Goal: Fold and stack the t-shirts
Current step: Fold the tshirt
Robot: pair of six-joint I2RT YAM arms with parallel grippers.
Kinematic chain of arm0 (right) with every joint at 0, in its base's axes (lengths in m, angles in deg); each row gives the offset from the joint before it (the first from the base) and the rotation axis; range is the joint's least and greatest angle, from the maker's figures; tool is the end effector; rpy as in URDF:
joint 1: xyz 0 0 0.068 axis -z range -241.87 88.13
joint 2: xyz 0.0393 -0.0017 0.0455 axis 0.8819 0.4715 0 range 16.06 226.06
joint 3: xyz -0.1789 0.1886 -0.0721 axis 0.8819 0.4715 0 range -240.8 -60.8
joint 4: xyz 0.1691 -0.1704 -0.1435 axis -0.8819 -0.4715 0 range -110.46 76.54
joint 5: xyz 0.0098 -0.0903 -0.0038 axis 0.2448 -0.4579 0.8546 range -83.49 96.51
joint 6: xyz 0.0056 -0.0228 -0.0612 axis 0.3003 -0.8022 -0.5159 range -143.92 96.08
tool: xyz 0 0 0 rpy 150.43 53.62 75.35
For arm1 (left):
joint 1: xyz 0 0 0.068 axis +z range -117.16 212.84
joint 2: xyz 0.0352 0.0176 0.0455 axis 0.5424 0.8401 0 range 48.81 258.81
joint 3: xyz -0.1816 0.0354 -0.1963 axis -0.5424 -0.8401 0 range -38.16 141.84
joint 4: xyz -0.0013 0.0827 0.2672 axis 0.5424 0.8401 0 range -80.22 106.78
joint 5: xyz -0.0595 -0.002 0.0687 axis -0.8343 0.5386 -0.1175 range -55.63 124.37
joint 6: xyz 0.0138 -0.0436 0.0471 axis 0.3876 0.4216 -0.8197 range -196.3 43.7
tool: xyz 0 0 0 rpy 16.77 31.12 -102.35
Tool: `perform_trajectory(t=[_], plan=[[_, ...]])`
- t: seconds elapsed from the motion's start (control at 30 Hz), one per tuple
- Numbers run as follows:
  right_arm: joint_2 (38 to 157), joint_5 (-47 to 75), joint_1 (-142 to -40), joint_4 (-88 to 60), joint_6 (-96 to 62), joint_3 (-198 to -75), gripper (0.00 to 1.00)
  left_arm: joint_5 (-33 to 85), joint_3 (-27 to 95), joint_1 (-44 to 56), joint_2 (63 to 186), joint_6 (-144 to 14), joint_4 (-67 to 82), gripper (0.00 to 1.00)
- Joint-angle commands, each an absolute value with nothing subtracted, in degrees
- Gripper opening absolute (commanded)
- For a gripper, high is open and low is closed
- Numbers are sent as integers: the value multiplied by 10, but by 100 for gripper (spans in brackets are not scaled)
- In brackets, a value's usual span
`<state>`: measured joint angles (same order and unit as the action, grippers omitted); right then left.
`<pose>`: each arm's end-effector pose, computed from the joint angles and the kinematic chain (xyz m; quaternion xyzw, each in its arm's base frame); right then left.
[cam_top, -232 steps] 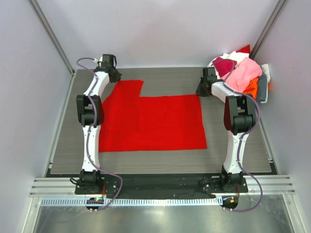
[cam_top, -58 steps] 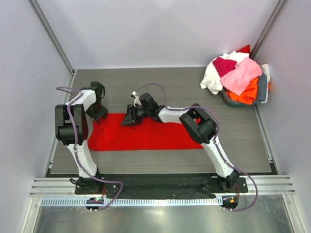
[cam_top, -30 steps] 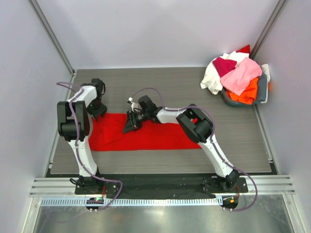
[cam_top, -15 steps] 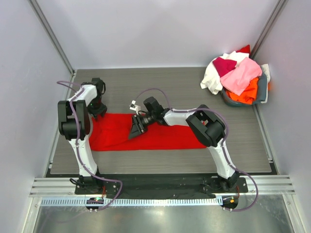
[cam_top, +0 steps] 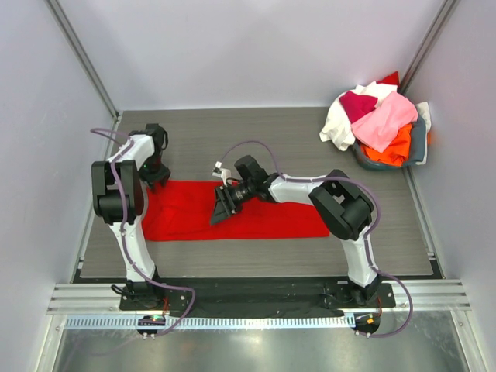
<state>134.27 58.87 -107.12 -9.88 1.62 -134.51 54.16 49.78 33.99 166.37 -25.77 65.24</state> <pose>0.2905 0.3508 0.1317 -0.3202 0.7730 0.5430 0.0714 0.4102 0.0256 0.1441 -0.4355 0.8827 0.1383 0.1101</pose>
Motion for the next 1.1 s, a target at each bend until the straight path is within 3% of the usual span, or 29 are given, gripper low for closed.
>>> perform_trajectory(t=[0.0,0.3,0.6,1.07], plan=[[1310,550,-1072,-85,27,-1373,54,557,511,341,1596,-264,672,49],[1406,521,-1078,-13,116,-1482,60,507,475,317,1525,-273,684,49],[1492,498,-1097,-18,145,-1554,62,467,432,292,1562,-269,648,48],[1409,463,-1099,-26,95,-1396,59,507,410,296,1632,-264,623,49]])
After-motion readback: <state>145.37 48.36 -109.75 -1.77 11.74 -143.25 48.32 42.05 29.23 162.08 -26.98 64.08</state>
